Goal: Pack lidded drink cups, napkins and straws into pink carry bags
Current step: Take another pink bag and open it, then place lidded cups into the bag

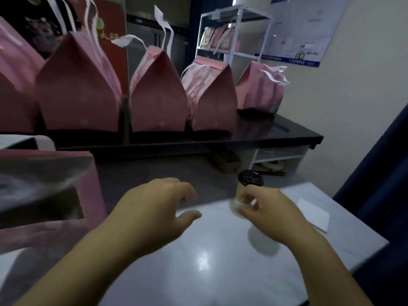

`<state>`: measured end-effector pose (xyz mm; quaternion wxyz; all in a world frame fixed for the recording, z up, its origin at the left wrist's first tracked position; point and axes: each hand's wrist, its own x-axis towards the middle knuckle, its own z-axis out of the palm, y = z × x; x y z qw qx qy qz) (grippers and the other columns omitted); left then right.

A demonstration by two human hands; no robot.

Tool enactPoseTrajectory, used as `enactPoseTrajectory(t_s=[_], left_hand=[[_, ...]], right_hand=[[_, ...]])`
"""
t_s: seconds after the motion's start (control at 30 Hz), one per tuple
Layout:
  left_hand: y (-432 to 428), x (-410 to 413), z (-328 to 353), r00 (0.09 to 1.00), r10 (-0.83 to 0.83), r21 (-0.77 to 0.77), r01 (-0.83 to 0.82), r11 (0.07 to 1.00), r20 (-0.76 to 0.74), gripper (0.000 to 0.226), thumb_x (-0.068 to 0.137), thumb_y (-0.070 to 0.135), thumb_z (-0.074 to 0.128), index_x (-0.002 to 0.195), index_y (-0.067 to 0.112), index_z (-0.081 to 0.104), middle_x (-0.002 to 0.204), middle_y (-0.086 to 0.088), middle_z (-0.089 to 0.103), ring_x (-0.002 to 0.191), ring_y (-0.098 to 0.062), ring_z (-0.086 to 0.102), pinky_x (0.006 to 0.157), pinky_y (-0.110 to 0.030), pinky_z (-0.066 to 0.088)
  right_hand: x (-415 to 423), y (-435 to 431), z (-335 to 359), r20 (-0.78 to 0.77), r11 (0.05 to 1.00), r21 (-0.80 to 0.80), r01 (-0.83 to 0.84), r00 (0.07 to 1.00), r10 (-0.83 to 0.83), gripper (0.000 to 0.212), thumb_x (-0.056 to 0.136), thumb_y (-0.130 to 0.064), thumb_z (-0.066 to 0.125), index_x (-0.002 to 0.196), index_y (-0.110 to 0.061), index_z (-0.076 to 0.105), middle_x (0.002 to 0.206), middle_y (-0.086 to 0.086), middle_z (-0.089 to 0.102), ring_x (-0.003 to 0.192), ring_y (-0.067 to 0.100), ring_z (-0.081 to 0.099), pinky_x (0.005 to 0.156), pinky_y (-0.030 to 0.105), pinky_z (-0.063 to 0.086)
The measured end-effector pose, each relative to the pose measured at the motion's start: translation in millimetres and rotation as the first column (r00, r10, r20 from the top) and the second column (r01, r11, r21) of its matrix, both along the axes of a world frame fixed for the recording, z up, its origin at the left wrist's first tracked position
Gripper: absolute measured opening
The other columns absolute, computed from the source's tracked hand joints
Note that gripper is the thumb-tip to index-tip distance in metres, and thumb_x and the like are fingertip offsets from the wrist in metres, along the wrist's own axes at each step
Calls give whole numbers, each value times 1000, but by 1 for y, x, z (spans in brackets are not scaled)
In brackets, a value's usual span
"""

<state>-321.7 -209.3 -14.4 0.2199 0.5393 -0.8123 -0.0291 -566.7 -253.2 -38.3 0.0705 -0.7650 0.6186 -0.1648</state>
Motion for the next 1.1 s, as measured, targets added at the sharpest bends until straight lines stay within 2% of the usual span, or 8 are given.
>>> enactPoseTrajectory(t_s=[0.07,0.13,0.27,0.37,0.53,0.7,0.83,1.1], left_hand=[[-18,-28,-20,1000,19,42,-19,999,4,36,81,59,51,111,39,53,103,20,56,89,-2,53,72,-21,47],[-34,-48,-39,998,49,75,-52,996,43,35,83,57,50,113,39,52,106,19,56,92,-3,53,76,-23,48],[-58,-69,-68,989,118,136,-129,982,89,34,85,55,51,115,38,52,108,19,55,82,-2,50,72,-22,46],[-64,-78,-82,983,150,185,-169,968,110,32,84,56,51,111,40,53,104,21,55,82,-1,49,68,-21,42],[-66,-80,-94,978,180,226,-200,953,108,30,82,57,52,107,40,54,100,23,54,87,-1,54,68,-21,44],[-60,-70,-77,979,184,184,-196,963,82,30,83,56,52,109,41,55,99,24,53,88,1,54,73,-22,48],[-46,-51,-38,983,184,55,-184,981,9,32,79,56,54,105,38,60,96,23,55,85,2,55,72,-27,51],[-6,31,34,977,207,-204,-212,956,-46,36,76,65,49,96,39,61,86,24,60,74,1,60,59,-27,52]], right_hand=[[-31,-17,-12,-114,998,-5,60,992,-60,18,86,-45,58,97,-33,51,84,-17,49,74,5,46,54,19,31],[-58,-35,-23,-182,994,-26,110,977,-113,22,86,-44,58,98,-27,51,90,-7,50,81,14,46,56,23,35],[-96,-69,-48,-228,980,16,199,955,-190,53,81,-54,59,124,-27,44,123,2,46,115,27,39,83,36,43],[-108,-89,-66,-183,967,124,223,963,-198,73,78,-58,60,137,-28,31,137,6,35,123,32,32,90,41,42],[-115,-103,-82,-127,957,217,191,978,-167,61,82,-53,56,133,-28,37,128,7,42,114,30,39,85,39,46],[-106,-96,-70,-46,995,57,82,996,-80,62,78,-54,54,134,-33,38,123,-2,45,111,22,39,79,31,42],[-80,-84,-39,81,991,-111,-74,993,83,68,72,-63,46,133,-34,43,120,-10,47,107,14,40,77,27,38],[13,-65,33,371,884,-346,-315,819,437,61,71,-60,45,124,-31,52,112,-11,54,104,9,50,83,30,46]])
